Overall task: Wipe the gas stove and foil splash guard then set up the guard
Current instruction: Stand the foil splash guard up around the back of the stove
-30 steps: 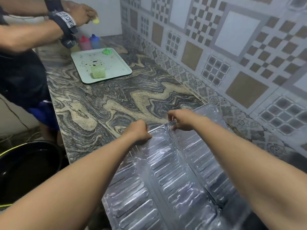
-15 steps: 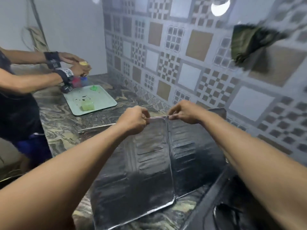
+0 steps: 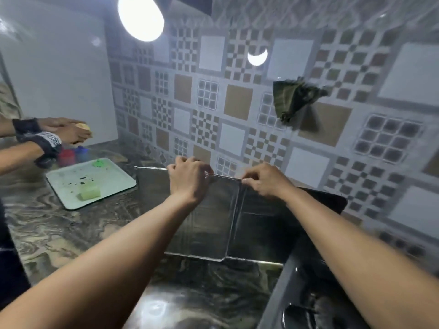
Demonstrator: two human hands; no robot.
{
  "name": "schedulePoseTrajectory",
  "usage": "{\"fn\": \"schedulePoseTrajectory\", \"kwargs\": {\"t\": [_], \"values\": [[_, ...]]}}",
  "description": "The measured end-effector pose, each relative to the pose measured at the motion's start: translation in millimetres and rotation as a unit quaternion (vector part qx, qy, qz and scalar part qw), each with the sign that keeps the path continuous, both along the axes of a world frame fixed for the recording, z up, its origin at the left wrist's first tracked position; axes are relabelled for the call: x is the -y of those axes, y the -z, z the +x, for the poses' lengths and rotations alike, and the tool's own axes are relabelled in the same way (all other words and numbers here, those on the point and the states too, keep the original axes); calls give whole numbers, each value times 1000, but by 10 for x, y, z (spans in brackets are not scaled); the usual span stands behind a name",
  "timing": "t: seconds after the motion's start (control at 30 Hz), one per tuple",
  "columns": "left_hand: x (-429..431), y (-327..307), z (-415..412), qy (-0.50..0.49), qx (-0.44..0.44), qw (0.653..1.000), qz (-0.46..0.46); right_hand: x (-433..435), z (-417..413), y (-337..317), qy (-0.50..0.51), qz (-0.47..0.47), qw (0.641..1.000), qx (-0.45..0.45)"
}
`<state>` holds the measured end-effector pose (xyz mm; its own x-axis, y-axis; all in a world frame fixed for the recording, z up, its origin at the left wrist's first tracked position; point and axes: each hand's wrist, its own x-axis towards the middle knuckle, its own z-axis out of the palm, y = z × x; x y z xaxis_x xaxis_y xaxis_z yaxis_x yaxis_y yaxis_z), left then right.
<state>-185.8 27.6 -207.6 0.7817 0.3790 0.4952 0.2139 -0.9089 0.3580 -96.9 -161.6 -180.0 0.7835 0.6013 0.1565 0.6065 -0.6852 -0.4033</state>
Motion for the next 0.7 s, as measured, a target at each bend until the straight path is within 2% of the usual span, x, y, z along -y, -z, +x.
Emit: {"fn": "schedulePoseTrajectory", "kwargs": {"t": [0.07, 0.33, 0.7], "values": [[99, 75, 75, -17, 9, 1000, -24, 14, 18, 38, 12, 2, 1000, 9], [385, 241, 403, 4, -60, 993, -105, -20, 184, 81, 66, 32, 997, 17], [449, 63, 581, -40, -47, 965, -253, -113, 336, 39, 69, 42, 997, 2]]}}
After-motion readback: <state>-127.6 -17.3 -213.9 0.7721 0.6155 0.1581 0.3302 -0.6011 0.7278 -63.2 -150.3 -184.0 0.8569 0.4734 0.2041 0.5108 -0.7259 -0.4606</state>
